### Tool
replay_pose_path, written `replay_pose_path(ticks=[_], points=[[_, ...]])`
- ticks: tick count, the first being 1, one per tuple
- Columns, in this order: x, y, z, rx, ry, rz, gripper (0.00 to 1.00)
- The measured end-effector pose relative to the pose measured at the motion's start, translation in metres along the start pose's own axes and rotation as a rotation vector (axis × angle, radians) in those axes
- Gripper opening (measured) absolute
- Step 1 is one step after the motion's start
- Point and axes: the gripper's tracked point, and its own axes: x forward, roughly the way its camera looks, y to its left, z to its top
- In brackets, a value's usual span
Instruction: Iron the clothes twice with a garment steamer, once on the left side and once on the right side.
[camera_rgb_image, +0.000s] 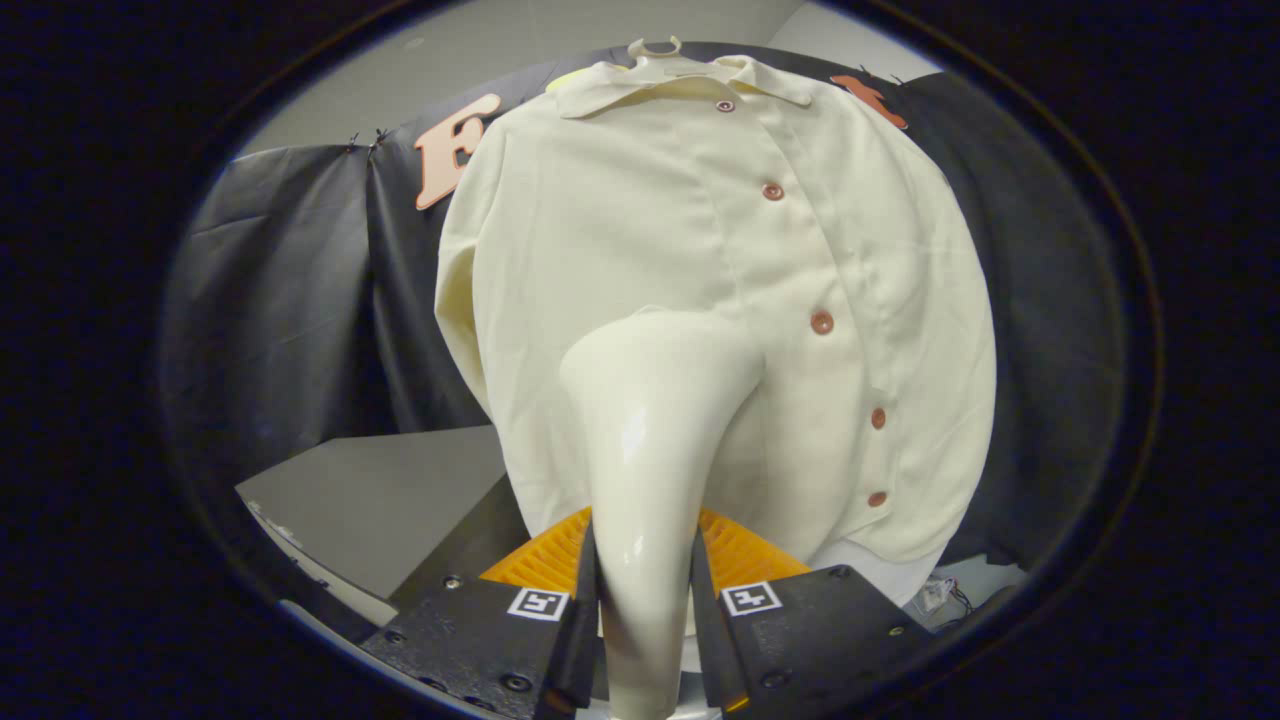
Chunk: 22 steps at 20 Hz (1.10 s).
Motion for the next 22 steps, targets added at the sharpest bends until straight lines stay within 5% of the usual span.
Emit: replay_pose_path(ticks=[11,22], points=[[-0.004,-0.023,-0.116,0.031,0.142,0.028,0.42],[0.012,-0.026,-0.165,0.116,0.176,0.016,0.42]])
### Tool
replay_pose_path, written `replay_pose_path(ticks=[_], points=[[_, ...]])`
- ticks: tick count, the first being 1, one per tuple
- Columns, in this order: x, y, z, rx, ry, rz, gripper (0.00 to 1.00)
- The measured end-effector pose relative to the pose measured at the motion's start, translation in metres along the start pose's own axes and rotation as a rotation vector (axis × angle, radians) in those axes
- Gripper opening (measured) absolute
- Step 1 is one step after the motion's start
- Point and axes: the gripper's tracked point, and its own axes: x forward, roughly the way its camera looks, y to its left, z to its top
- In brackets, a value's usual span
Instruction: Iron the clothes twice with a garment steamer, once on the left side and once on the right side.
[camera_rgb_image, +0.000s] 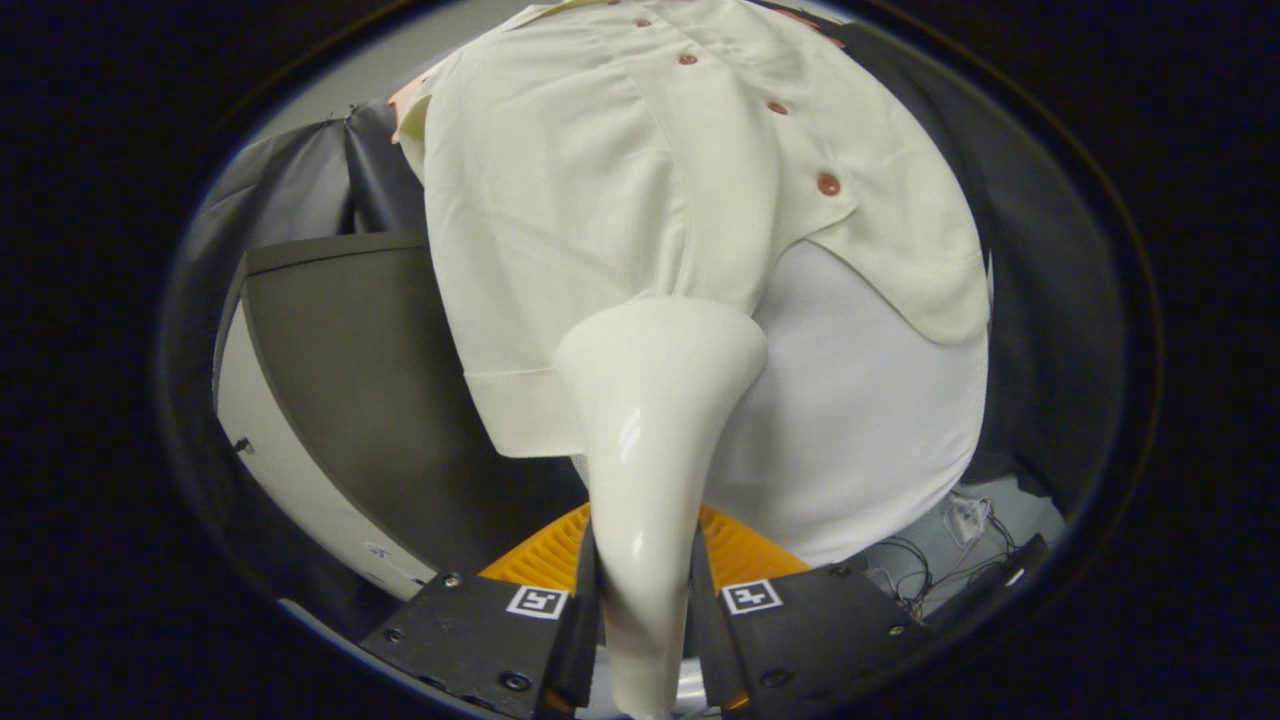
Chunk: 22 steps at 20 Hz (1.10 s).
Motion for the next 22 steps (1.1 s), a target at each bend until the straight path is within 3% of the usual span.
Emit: replay_pose_path(ticks=[6,11,22], points=[[0.001,-0.002,-0.001,0.024,0.013,-0.014,0.42],[-0.032,-0.005,0.041,0.011,-0.085,-0.001,0.42],[-0.129,-0.061,0.257,0.112,-0.48,-0.062,0.4]])
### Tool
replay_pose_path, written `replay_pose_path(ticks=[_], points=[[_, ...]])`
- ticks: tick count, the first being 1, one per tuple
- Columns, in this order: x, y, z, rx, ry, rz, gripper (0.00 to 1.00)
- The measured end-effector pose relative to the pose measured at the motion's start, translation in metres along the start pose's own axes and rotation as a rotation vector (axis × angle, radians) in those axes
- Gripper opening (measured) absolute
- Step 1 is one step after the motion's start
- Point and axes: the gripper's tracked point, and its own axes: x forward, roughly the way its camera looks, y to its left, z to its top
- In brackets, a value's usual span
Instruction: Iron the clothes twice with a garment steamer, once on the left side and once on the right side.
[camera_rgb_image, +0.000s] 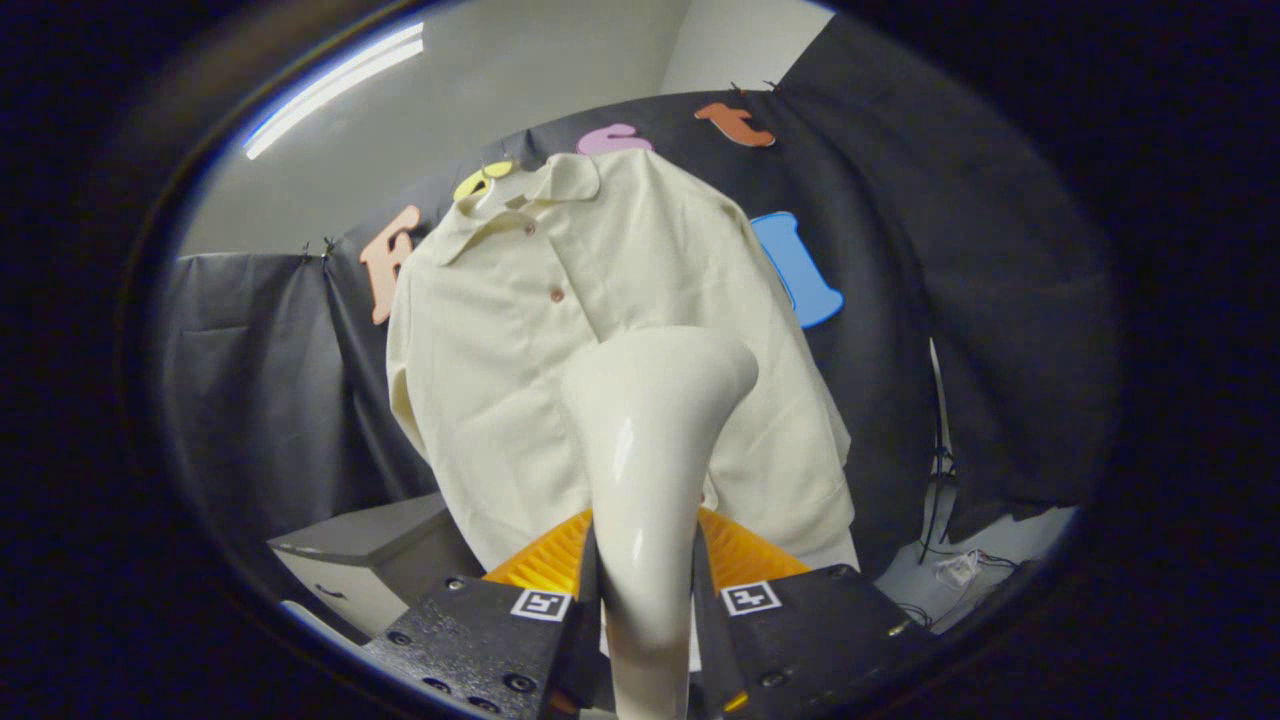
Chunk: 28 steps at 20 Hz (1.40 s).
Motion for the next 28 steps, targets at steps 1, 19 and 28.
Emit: replay_pose_path(ticks=[1,19,28], points=[[0.003,-0.005,0.021,-0.01,-0.035,-0.016,0.4],[0.109,0.031,0.157,-0.12,-0.084,-0.074,0.4],[0.125,0.022,0.12,-0.058,-0.035,-0.063,0.4]])
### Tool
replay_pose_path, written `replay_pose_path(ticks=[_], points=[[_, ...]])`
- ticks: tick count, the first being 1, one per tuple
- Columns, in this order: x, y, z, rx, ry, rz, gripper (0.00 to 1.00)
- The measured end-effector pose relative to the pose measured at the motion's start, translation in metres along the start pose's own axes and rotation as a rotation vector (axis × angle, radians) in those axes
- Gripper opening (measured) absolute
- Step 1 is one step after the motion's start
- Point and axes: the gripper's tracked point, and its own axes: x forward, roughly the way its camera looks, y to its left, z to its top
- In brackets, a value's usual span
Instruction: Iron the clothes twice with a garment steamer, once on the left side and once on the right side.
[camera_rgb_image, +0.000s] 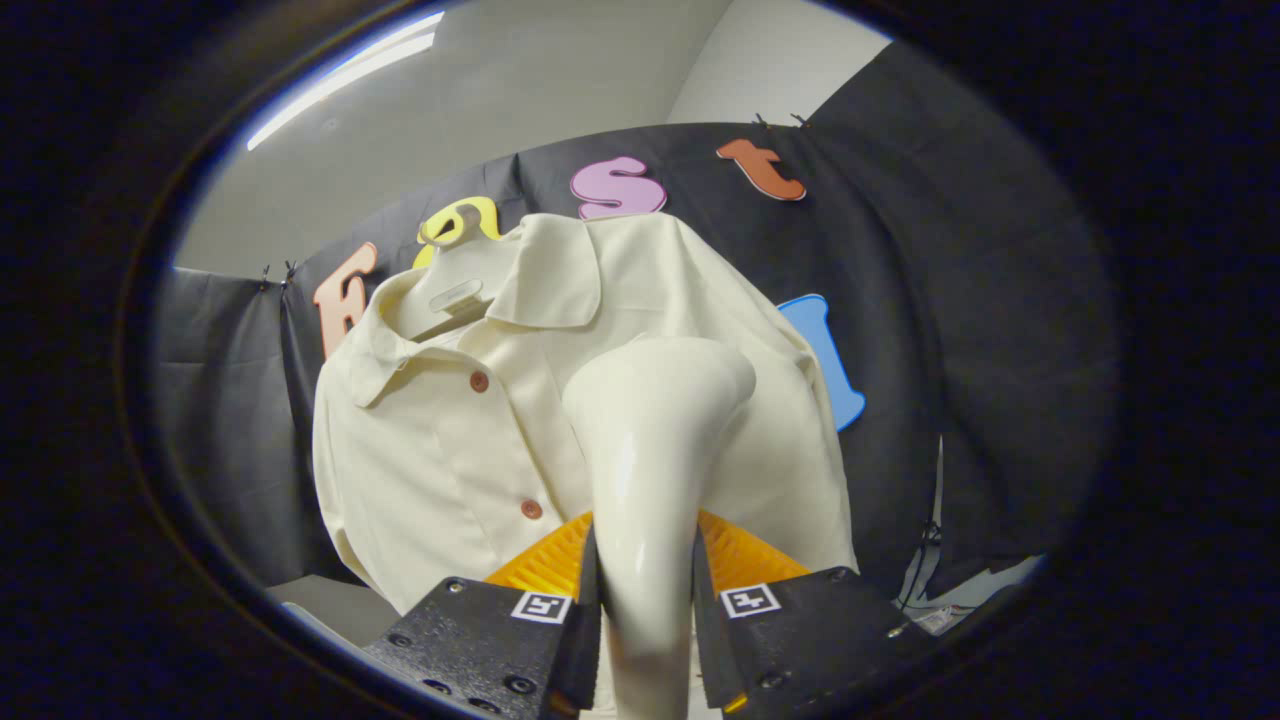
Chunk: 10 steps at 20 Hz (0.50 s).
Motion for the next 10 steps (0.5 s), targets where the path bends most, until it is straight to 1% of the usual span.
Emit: replay_pose_path(ticks=[2,4,6,10], points=[[-0.005,-0.004,-0.013,-0.016,0.026,-0.012,0.4],[-0.021,-0.017,-0.03,-0.039,0.056,-0.015,0.4],[-0.026,-0.019,-0.046,-0.061,0.093,-0.004,0.4],[-0.031,-0.035,-0.073,-0.106,0.145,-0.017,0.4]])
